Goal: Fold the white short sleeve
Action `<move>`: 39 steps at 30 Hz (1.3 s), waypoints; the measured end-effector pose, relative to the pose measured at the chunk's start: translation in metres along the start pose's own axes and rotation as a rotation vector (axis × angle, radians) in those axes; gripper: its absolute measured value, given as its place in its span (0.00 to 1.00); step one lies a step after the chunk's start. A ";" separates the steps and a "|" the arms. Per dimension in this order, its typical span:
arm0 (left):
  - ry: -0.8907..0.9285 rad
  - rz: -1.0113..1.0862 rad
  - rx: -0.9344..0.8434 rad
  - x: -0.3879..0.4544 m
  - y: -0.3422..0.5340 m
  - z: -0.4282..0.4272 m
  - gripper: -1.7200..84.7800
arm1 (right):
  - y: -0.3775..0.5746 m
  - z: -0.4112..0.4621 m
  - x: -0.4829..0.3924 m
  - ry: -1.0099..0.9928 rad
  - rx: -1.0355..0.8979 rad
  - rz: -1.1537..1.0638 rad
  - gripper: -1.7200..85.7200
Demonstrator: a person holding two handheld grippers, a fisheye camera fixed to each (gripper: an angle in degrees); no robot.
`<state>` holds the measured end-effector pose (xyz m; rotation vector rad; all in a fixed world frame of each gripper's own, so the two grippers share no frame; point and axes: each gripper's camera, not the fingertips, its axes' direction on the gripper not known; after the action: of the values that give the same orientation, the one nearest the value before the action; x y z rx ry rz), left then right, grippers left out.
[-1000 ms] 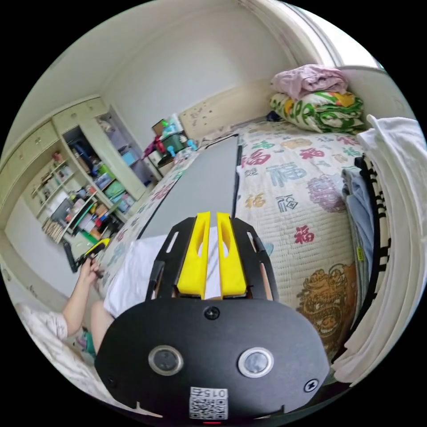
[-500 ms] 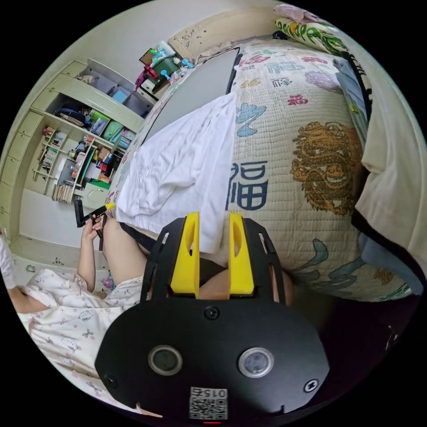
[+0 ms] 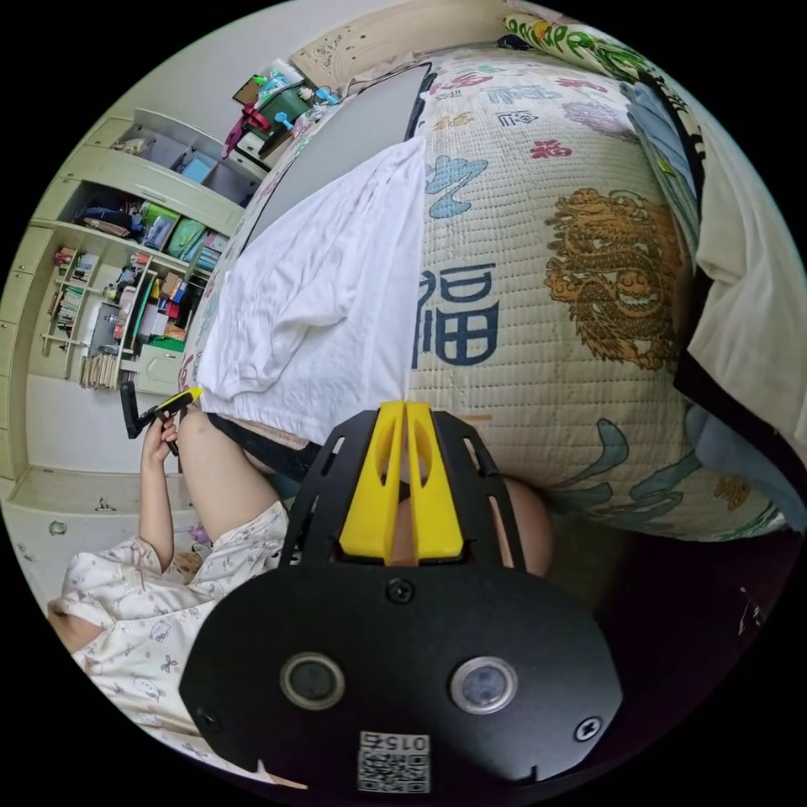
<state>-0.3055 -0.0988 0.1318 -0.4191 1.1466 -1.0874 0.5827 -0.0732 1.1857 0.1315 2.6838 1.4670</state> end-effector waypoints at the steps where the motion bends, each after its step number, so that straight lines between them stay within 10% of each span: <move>1: -0.009 0.009 0.003 0.004 0.001 0.002 0.02 | 0.001 -0.003 0.009 0.011 0.013 0.006 0.02; 27: -0.228 0.084 0.035 0.098 0.036 0.053 0.08 | 0.103 -0.009 0.217 0.106 0.148 0.080 0.03; 39: 0.103 0.793 0.209 0.252 0.023 0.065 0.14 | 0.205 -0.005 0.154 0.051 0.284 -0.857 0.14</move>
<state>-0.2358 -0.3193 0.0108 0.2565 1.1245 -0.5178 0.4372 0.0501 1.3570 -0.9202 2.4294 0.8213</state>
